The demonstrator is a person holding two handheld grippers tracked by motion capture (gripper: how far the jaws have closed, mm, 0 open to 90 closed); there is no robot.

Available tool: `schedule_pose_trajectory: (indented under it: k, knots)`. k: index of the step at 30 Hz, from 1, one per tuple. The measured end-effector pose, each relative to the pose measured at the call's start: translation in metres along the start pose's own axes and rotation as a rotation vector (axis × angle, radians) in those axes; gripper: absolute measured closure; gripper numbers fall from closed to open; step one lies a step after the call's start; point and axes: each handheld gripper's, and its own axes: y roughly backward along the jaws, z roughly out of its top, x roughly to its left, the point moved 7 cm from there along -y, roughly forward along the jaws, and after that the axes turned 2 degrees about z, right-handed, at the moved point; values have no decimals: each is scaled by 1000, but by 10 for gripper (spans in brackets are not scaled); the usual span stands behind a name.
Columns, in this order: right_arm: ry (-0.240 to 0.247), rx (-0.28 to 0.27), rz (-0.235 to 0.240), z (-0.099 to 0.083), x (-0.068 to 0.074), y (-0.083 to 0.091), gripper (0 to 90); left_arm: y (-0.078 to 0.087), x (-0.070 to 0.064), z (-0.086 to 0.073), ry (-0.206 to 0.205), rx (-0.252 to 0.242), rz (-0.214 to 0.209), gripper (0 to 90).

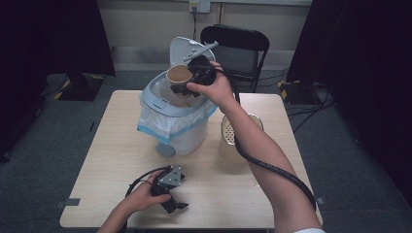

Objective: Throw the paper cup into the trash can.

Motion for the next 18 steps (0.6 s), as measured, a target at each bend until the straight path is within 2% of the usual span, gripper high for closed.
schedule_pose_trajectory:
  k: [2,3,5,8,11,18]
  knots:
    - [-10,-2,18,0,1,-5,193,0,0,0,0,-1,0,0]
    - [-22,4,23,-1,2,-7,131,0,0,0,-1,0,0,0]
    - [-18,31,27,-3,3,-10,148,0,0,0,0,-1,0,0]
    - [-22,24,21,-4,3,-8,143,0,0,0,2,-2,0,0]
    - [-24,7,34,-3,5,0,148,0,0,0,-2,-3,-1,0]
    - [-4,12,44,-8,13,18,164,0,-1,0,9,0,-11,0]
